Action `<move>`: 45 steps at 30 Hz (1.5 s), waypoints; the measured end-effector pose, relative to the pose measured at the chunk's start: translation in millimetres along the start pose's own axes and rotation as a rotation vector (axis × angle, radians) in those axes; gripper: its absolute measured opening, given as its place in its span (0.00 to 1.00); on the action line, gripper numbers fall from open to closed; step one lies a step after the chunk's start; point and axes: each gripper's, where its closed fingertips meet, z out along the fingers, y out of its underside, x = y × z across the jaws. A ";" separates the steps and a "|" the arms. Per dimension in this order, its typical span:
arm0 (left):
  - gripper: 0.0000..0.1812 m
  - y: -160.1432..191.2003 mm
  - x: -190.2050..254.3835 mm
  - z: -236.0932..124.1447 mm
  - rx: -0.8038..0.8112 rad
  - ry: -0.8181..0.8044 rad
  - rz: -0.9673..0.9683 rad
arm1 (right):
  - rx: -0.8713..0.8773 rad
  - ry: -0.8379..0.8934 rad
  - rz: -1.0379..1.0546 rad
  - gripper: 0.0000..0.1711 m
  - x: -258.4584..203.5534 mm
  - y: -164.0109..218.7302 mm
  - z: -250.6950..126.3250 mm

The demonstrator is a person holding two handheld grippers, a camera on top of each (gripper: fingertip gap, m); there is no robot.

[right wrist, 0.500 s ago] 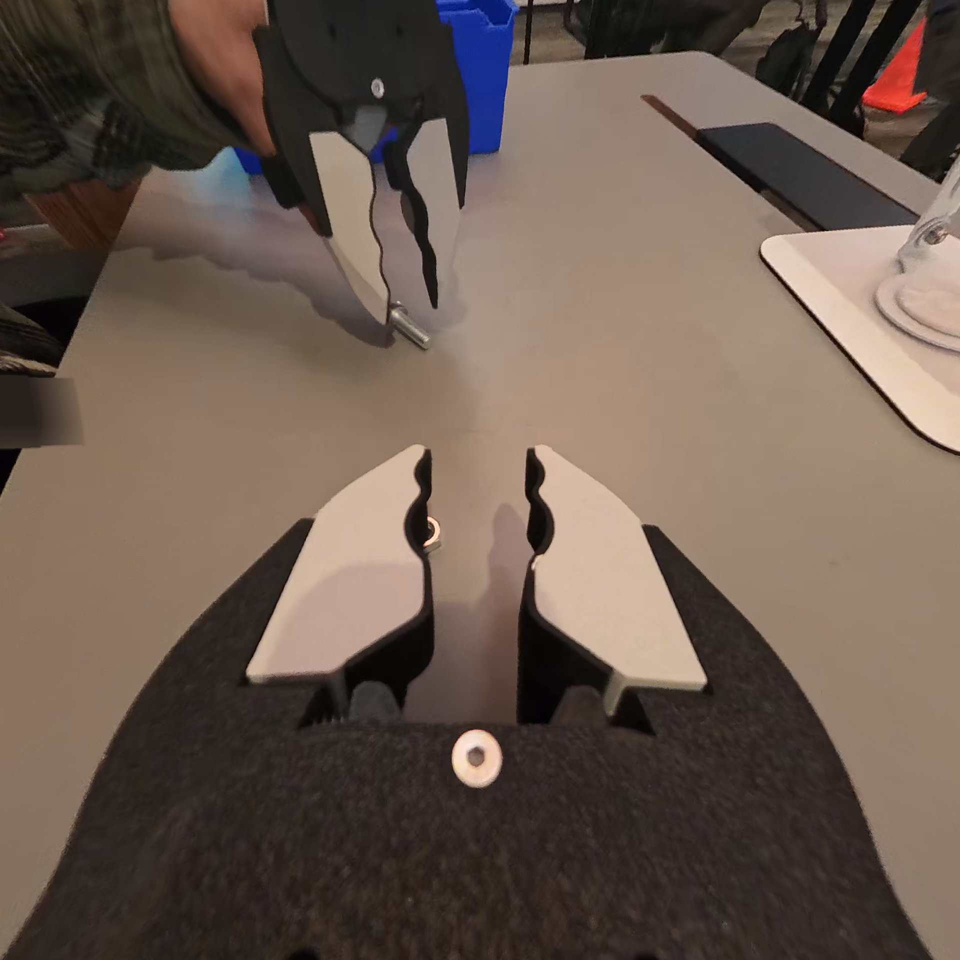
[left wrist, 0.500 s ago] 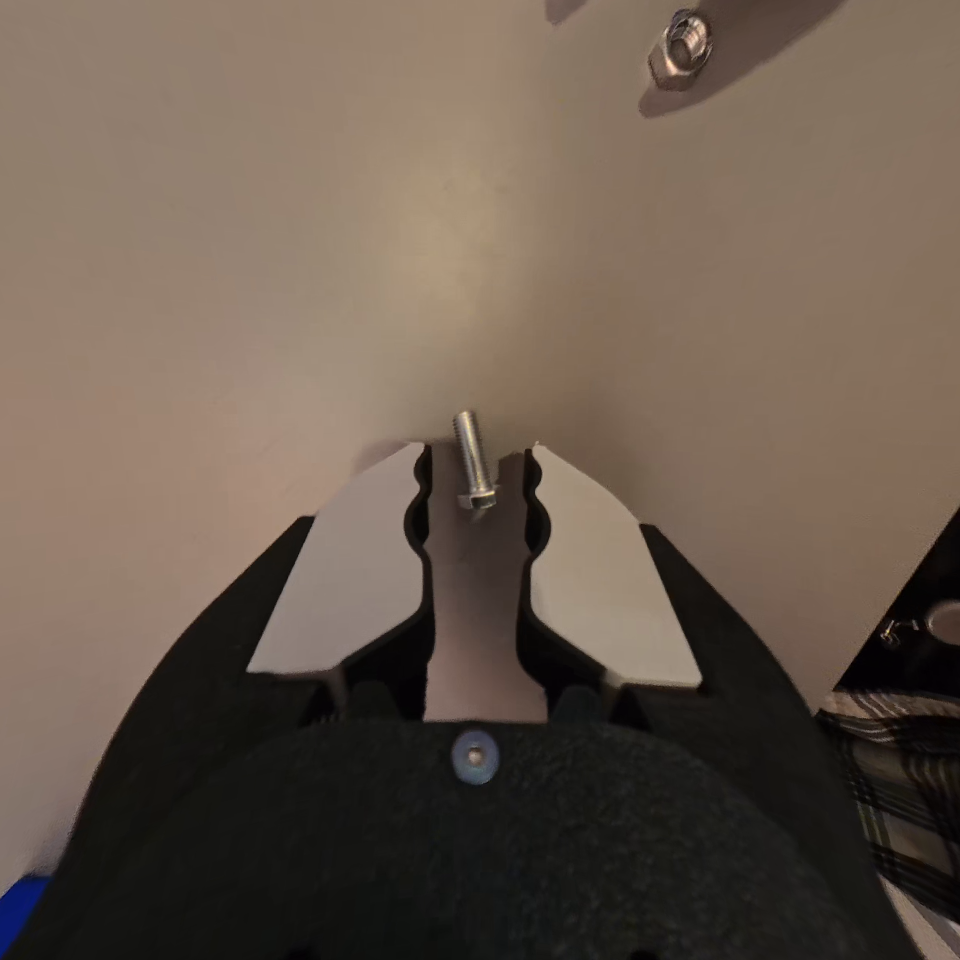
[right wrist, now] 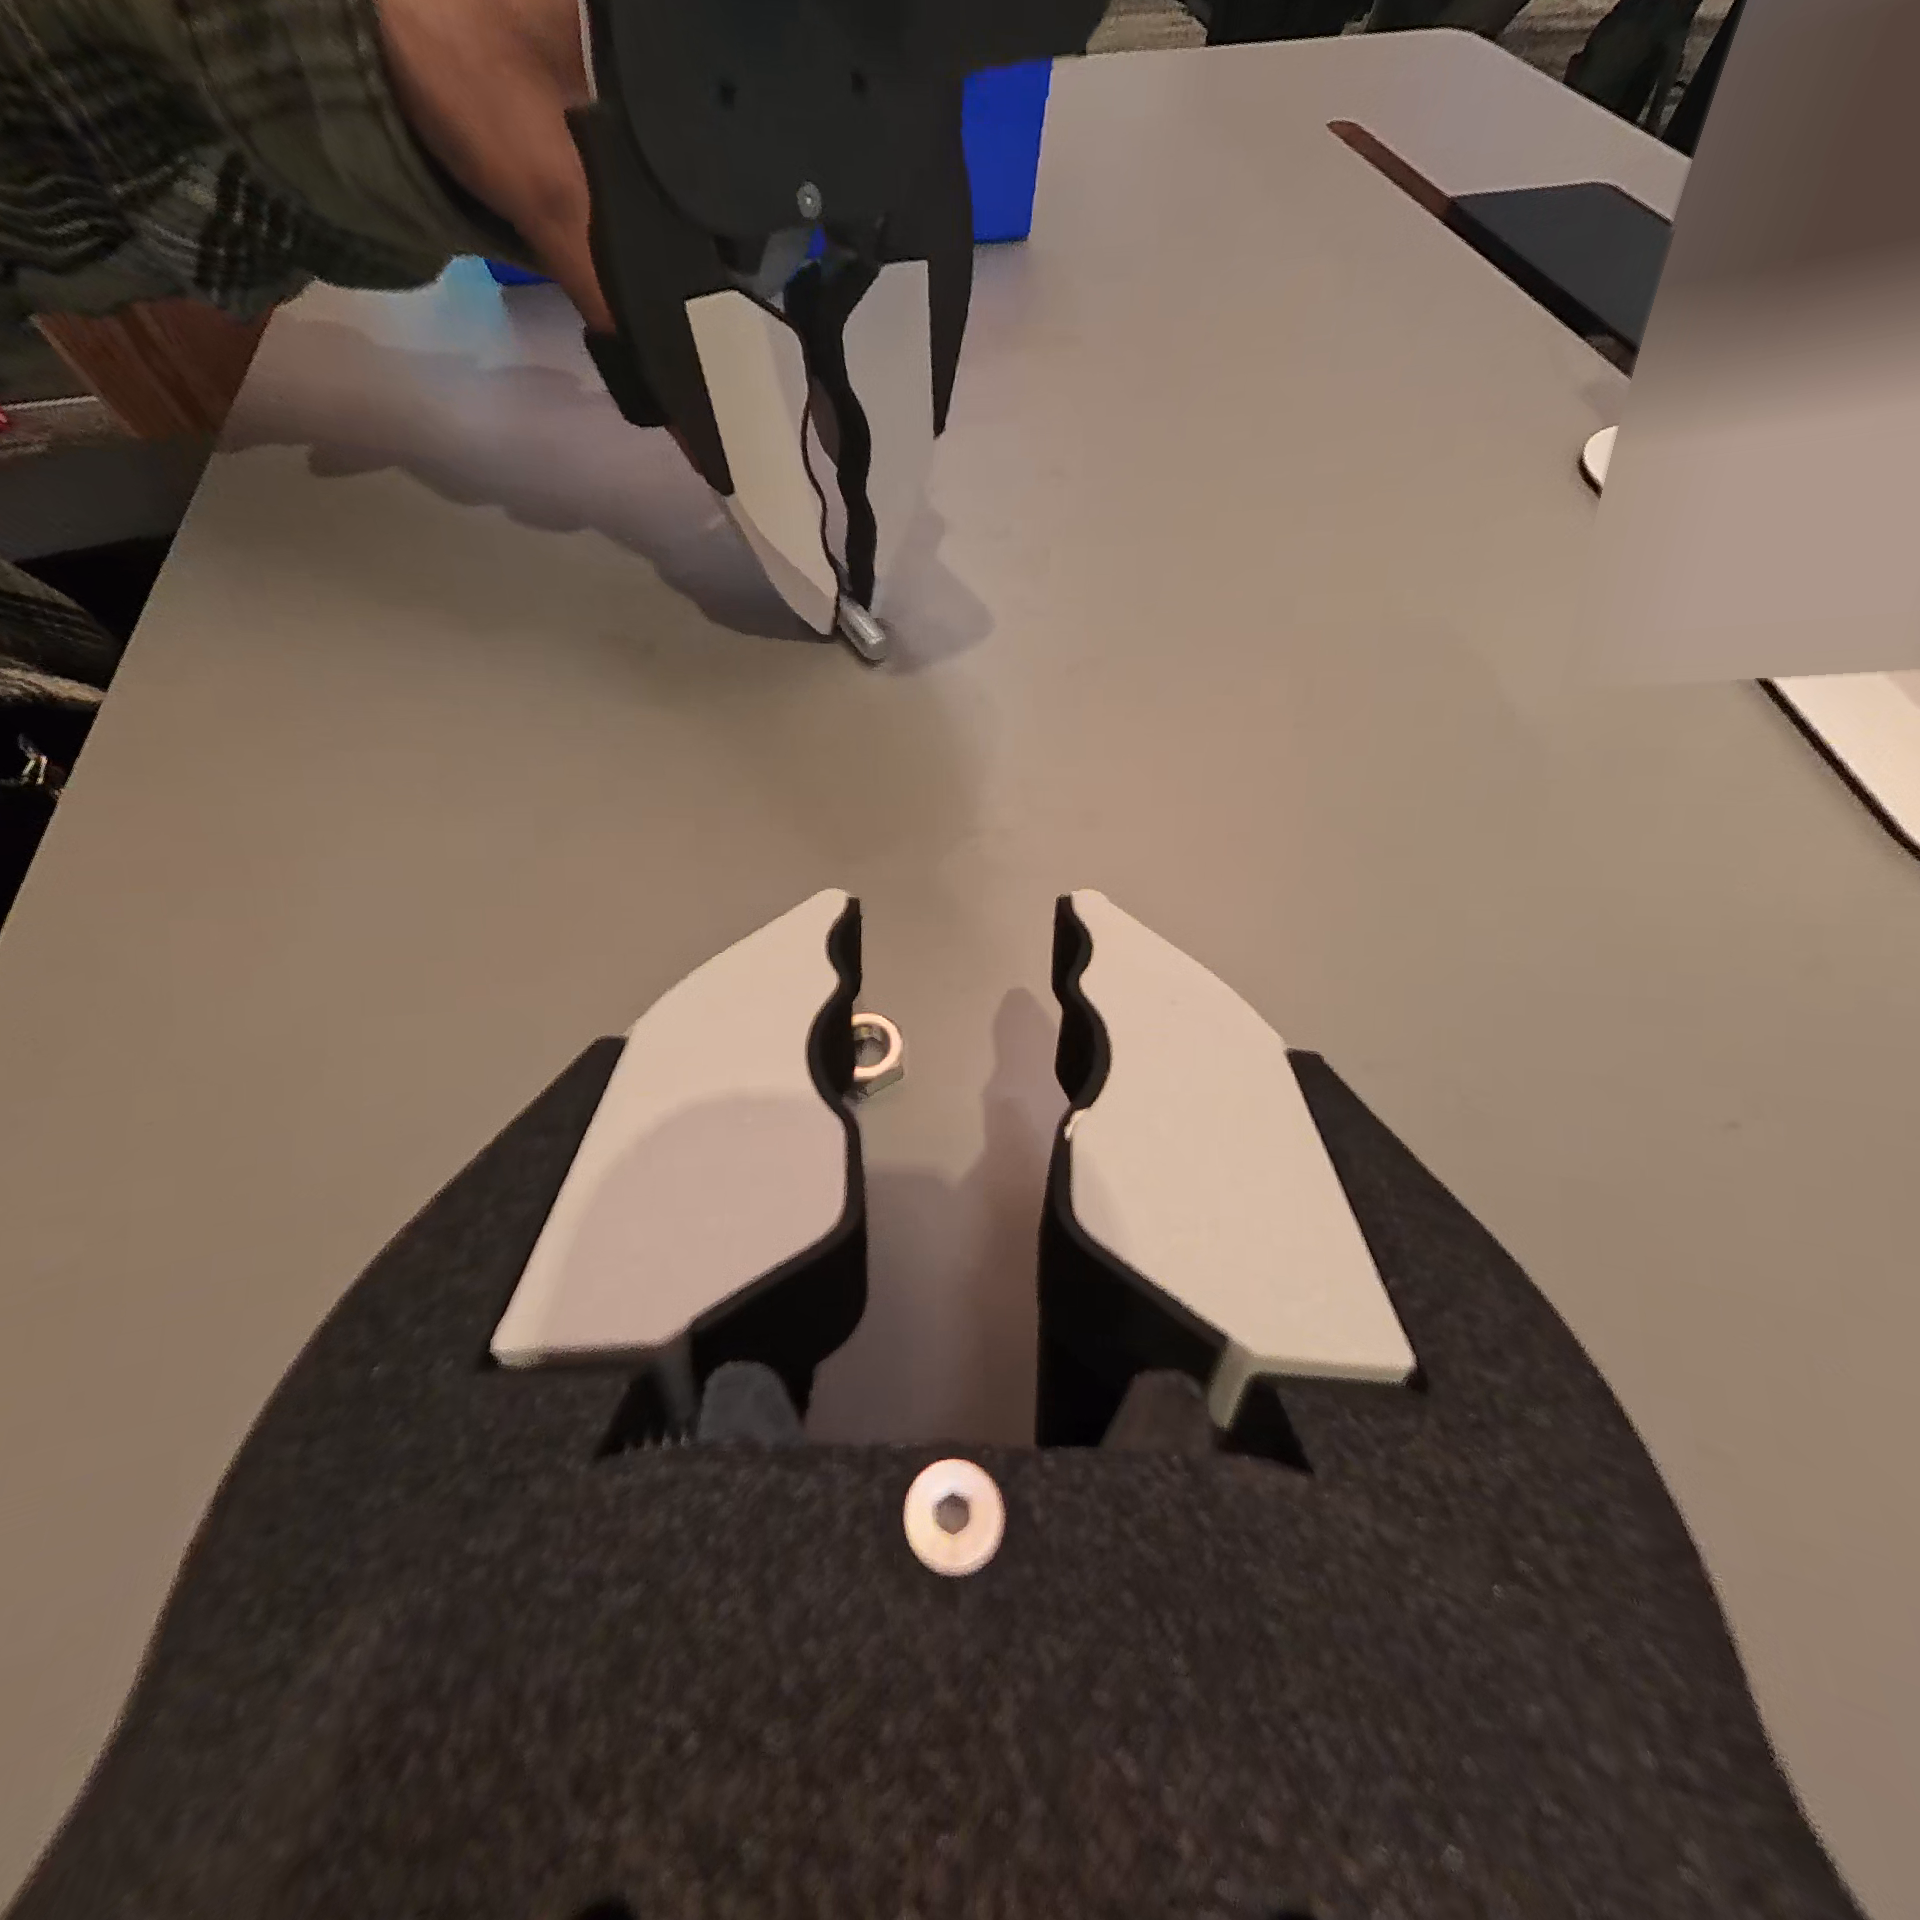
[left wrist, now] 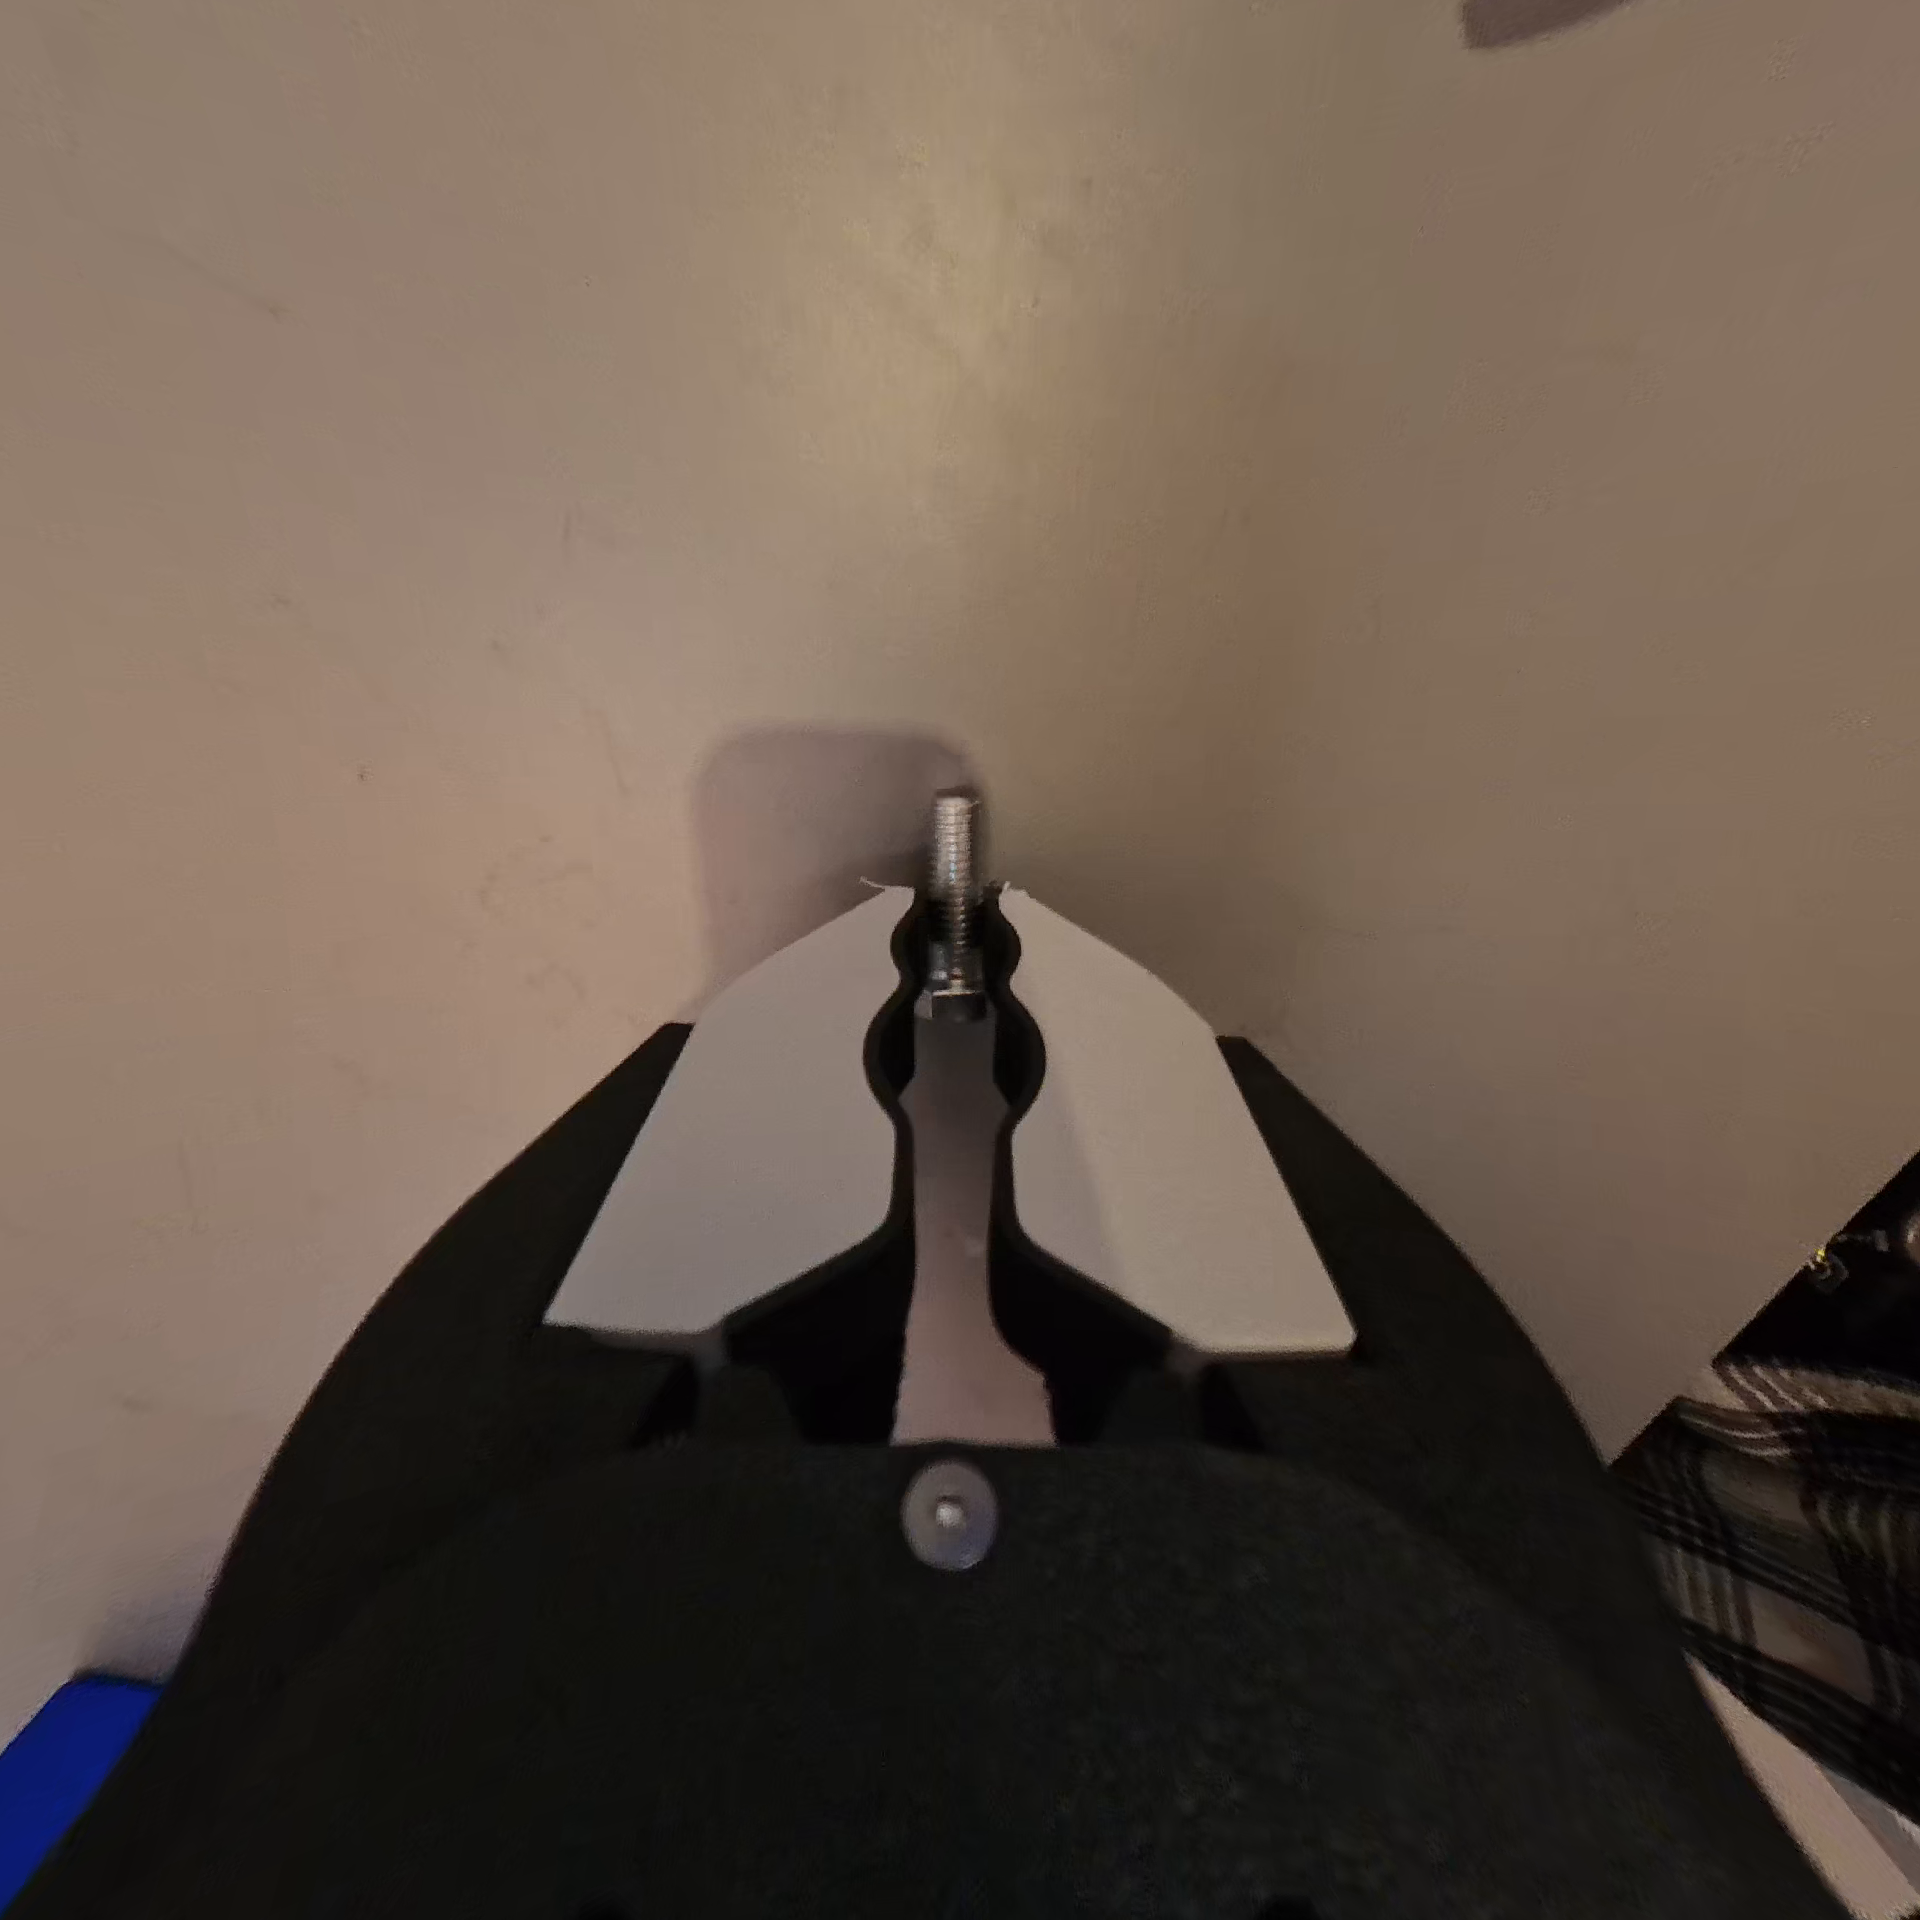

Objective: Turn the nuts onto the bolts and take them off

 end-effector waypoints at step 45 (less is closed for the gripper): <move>0.21 -84.8 8.8 -116.8 1.266 0.327 0.103 | 0.280 -0.357 -0.065 0.05 -5.7 -147.2 57.1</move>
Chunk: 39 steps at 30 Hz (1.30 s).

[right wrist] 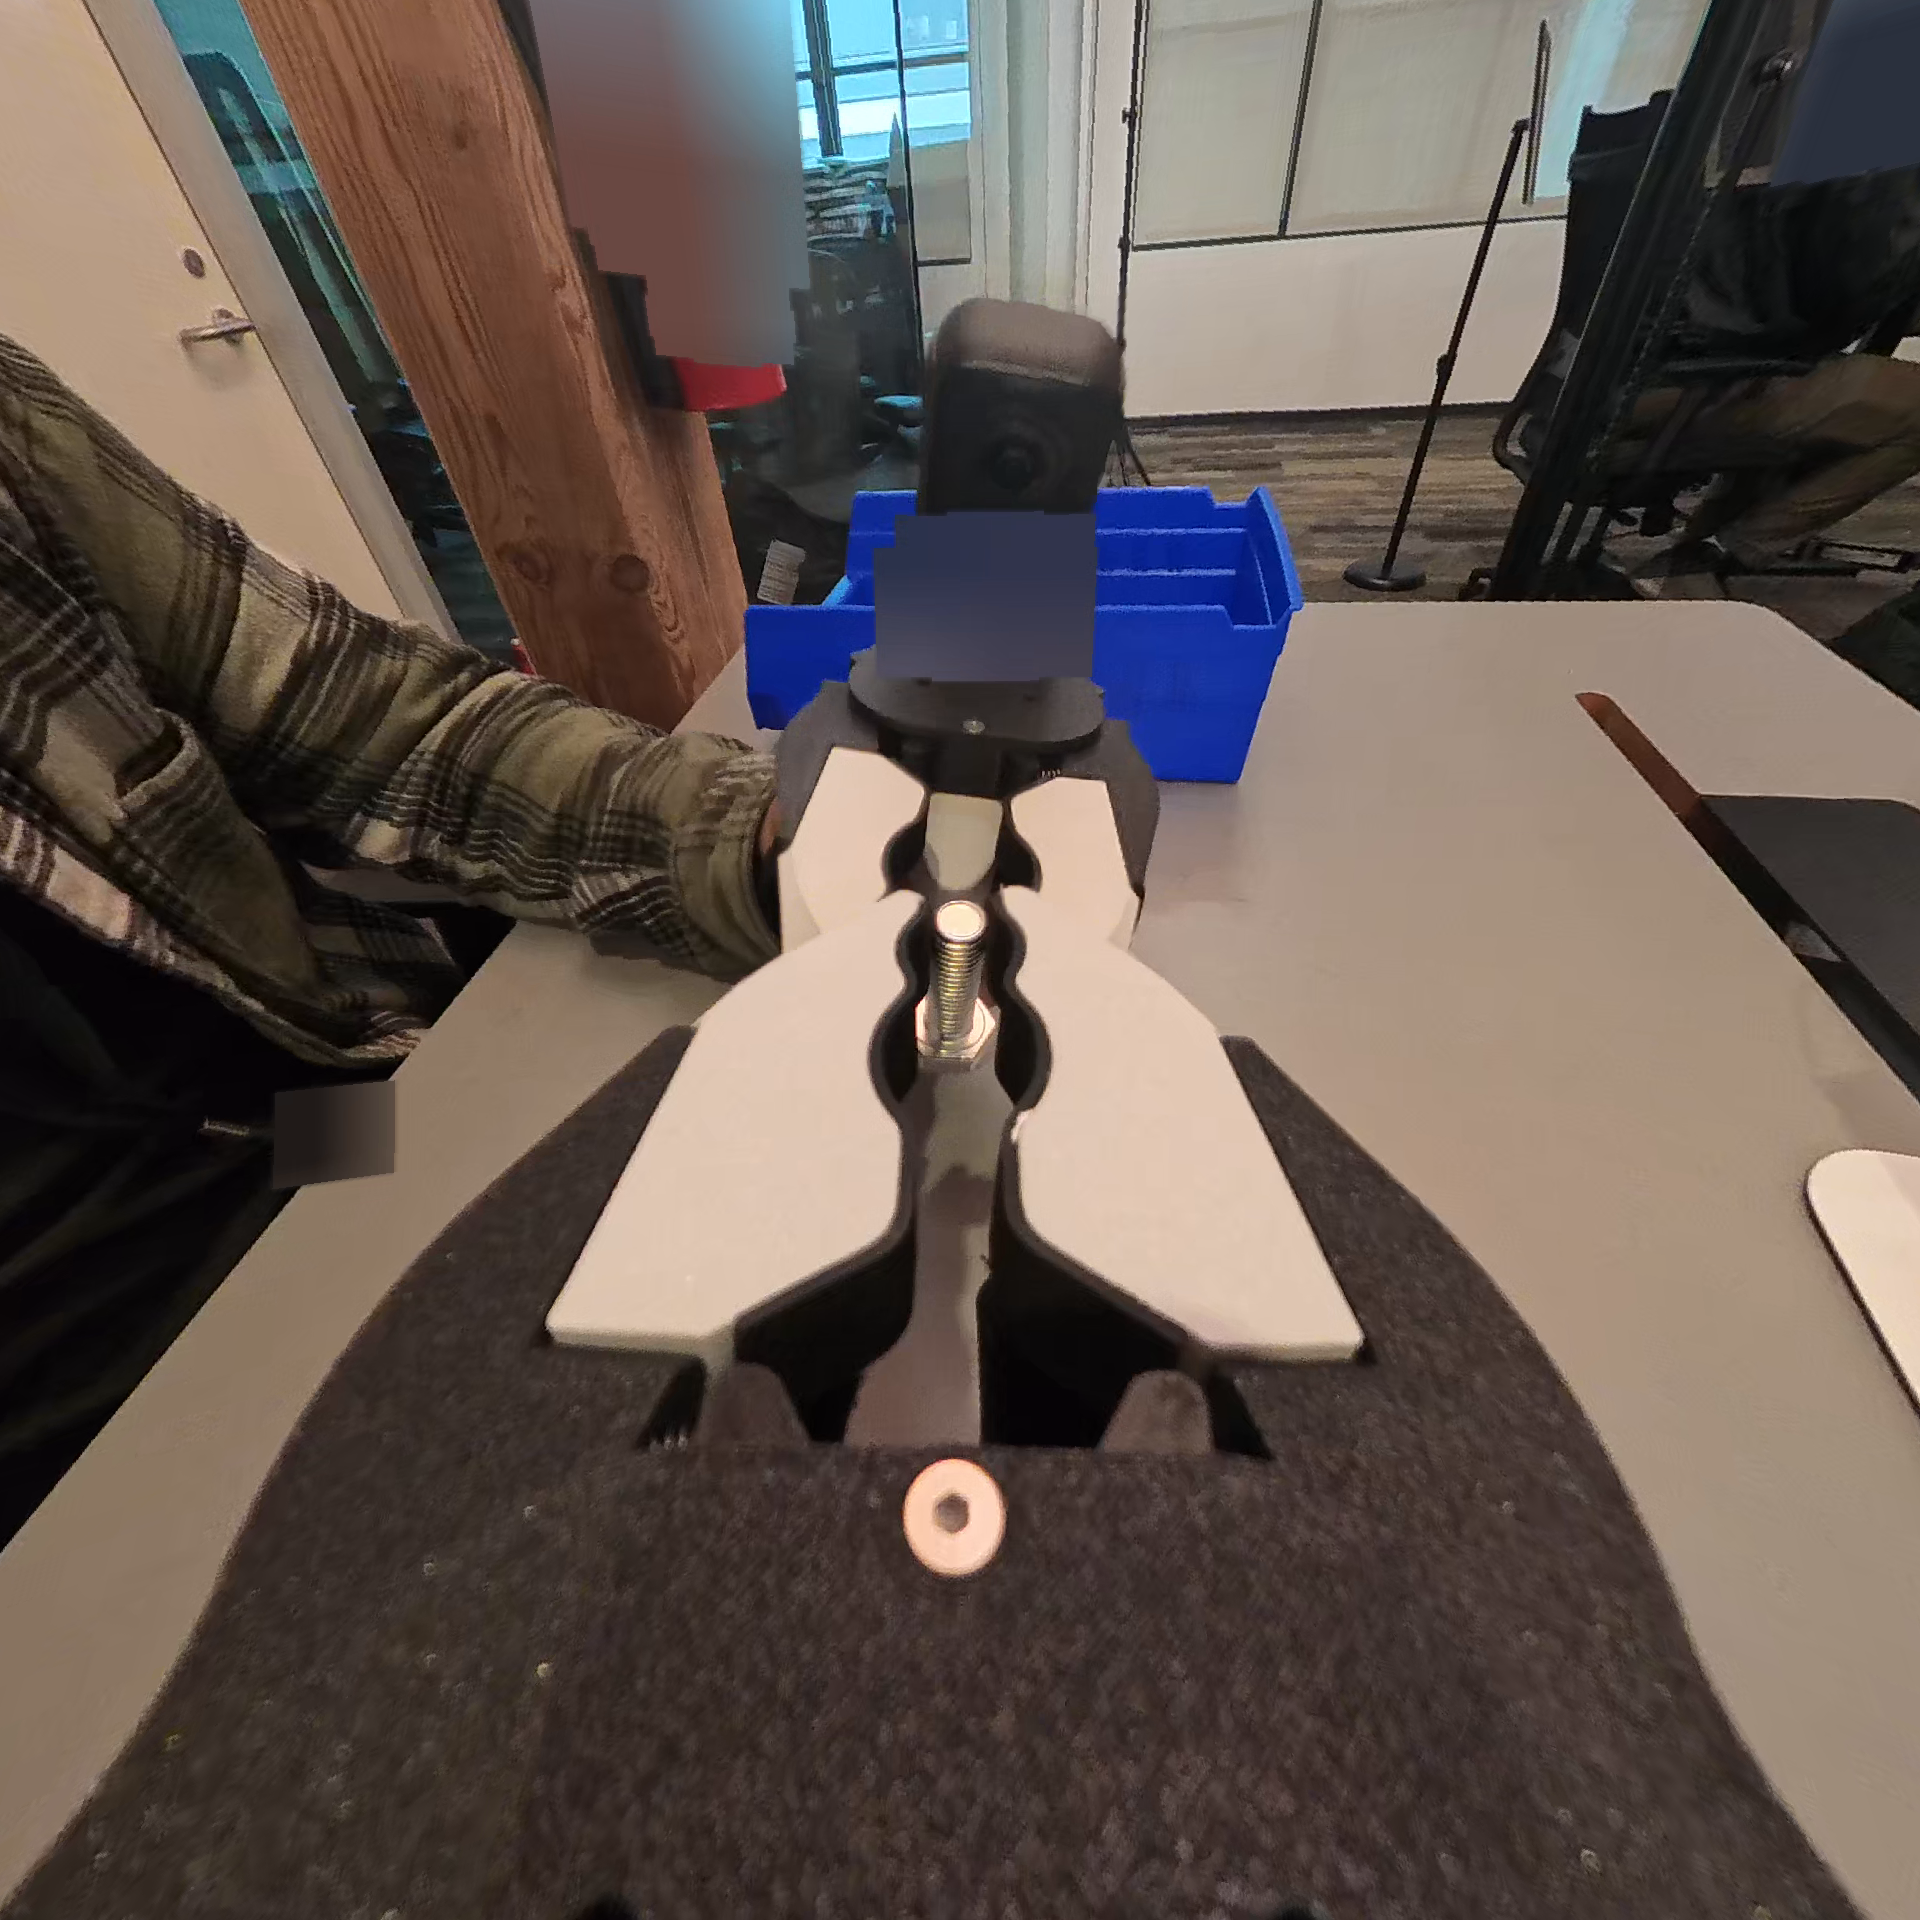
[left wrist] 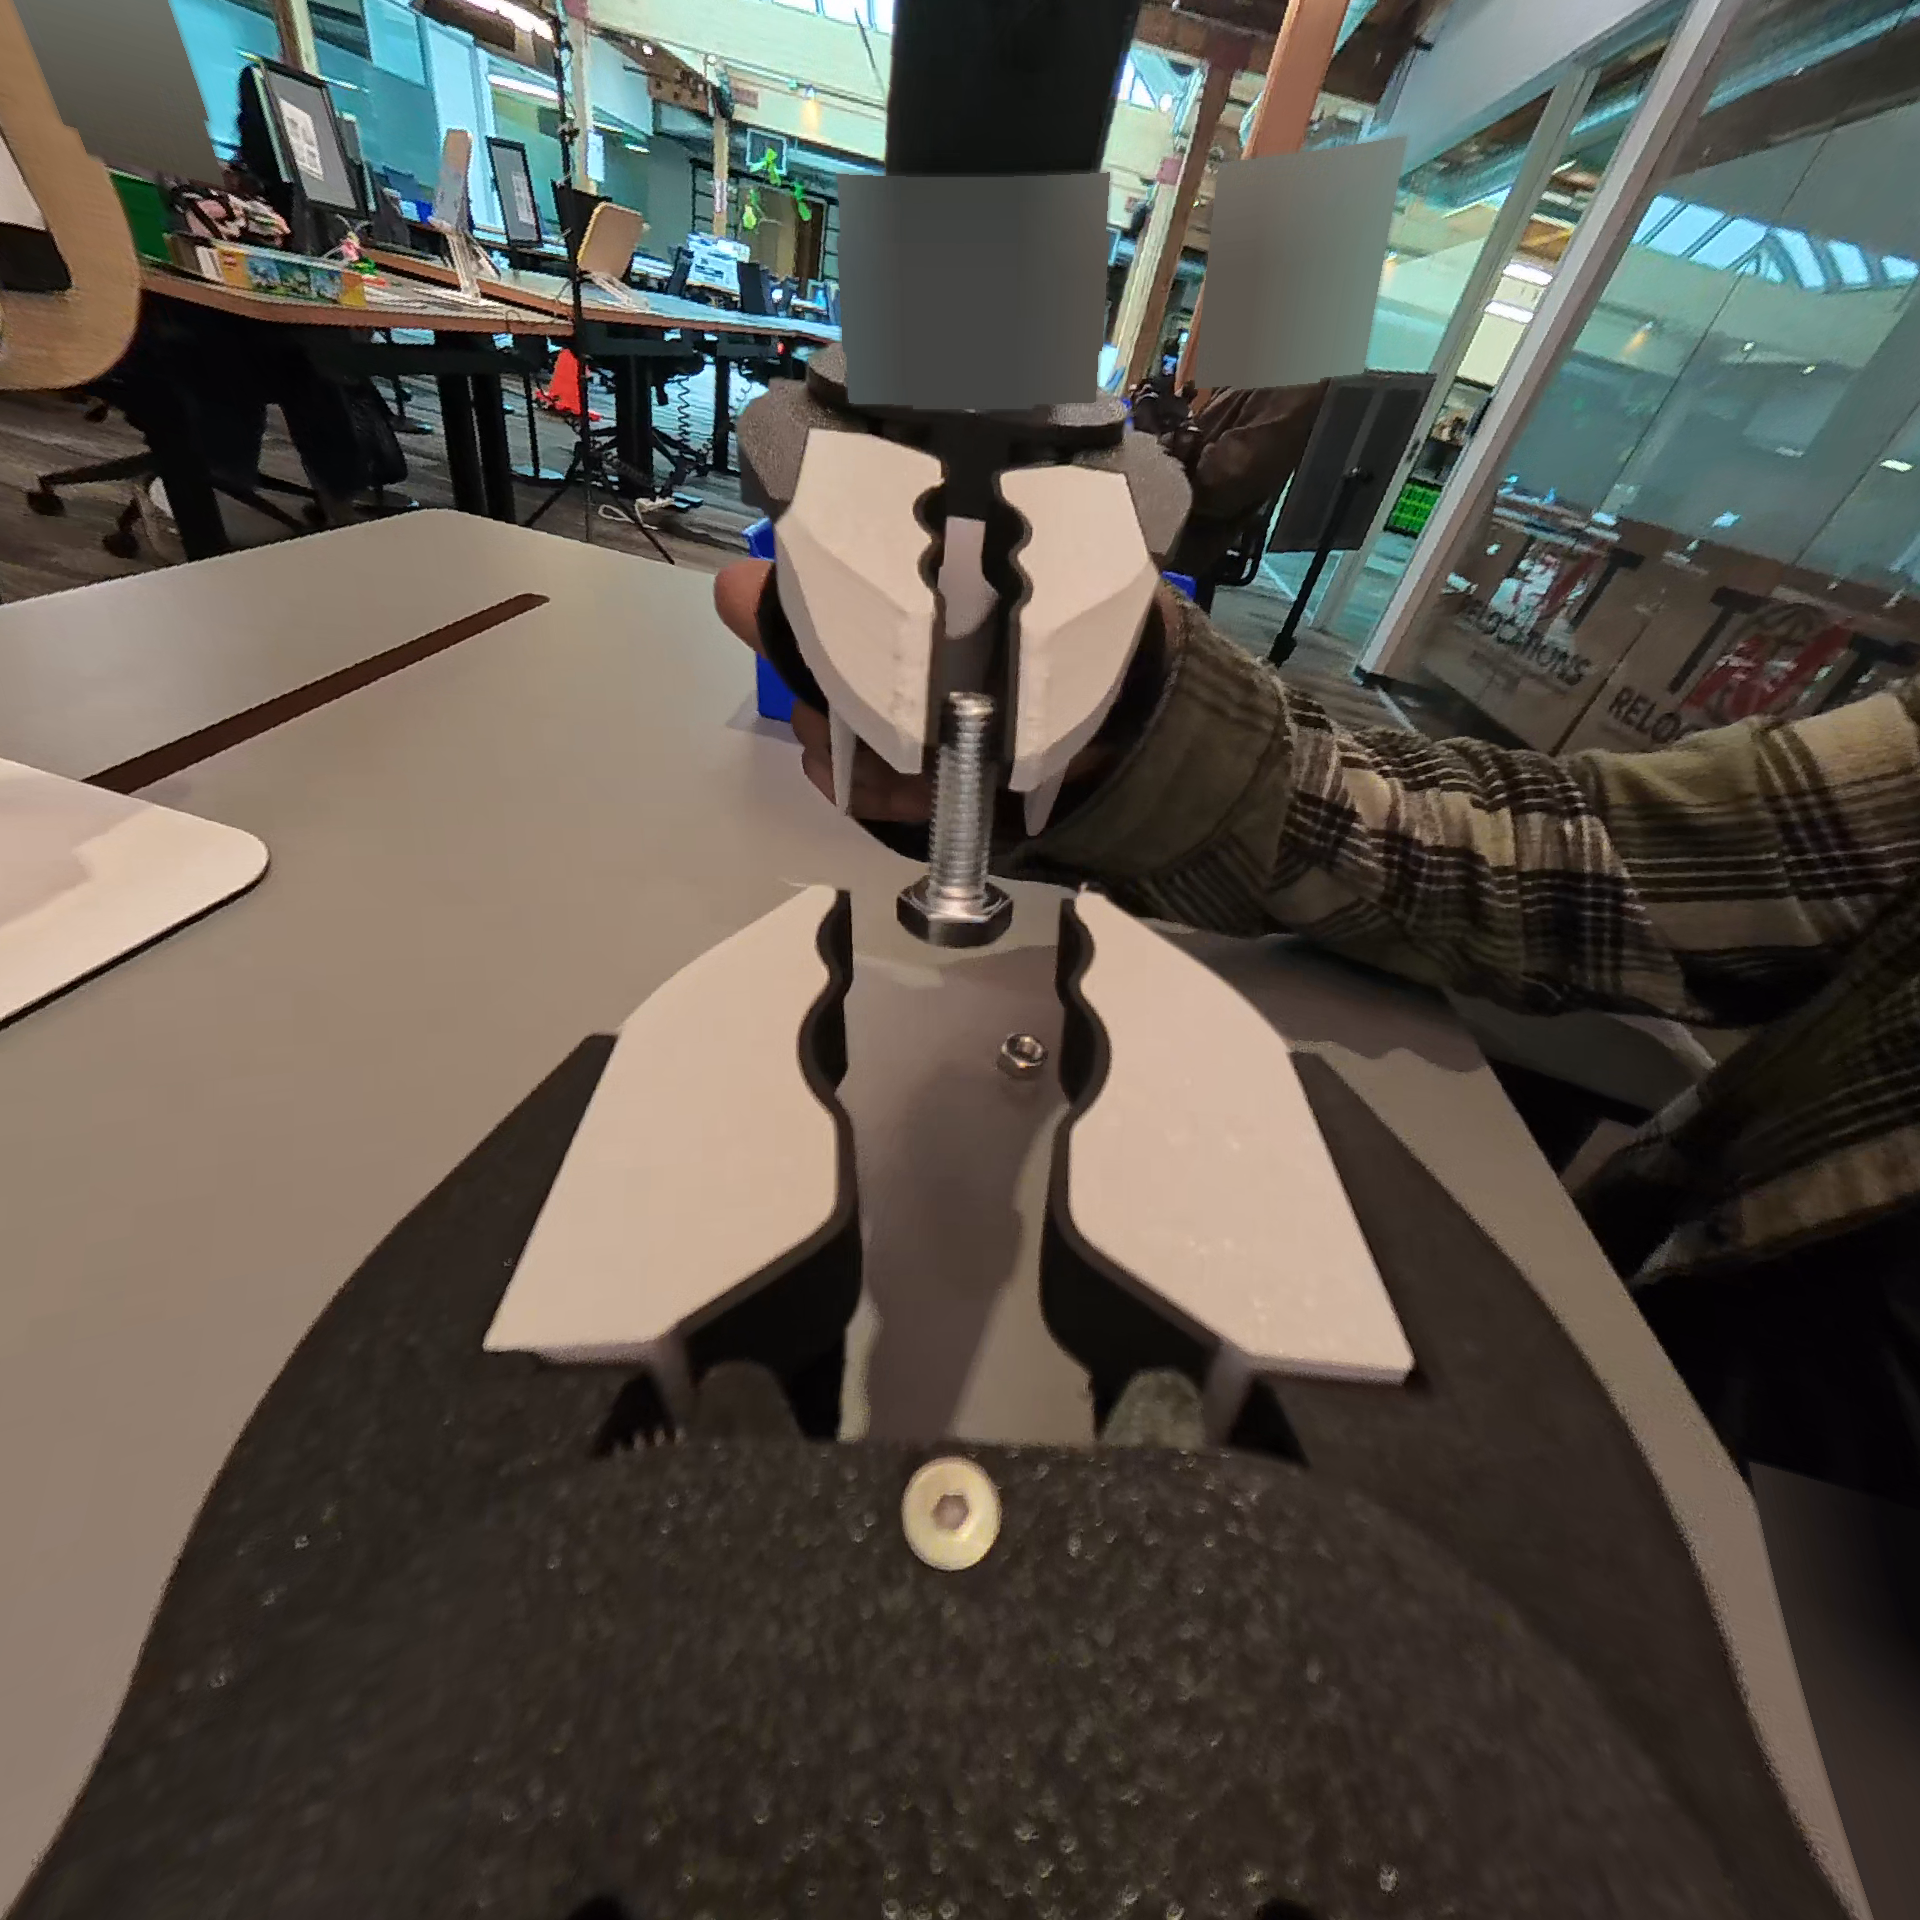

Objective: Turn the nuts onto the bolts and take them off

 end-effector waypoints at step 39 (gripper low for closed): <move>0.11 9.7 4.6 8.5 -0.009 -0.032 0.091 | -0.098 0.056 -0.054 0.21 -15.1 5.6 -21.3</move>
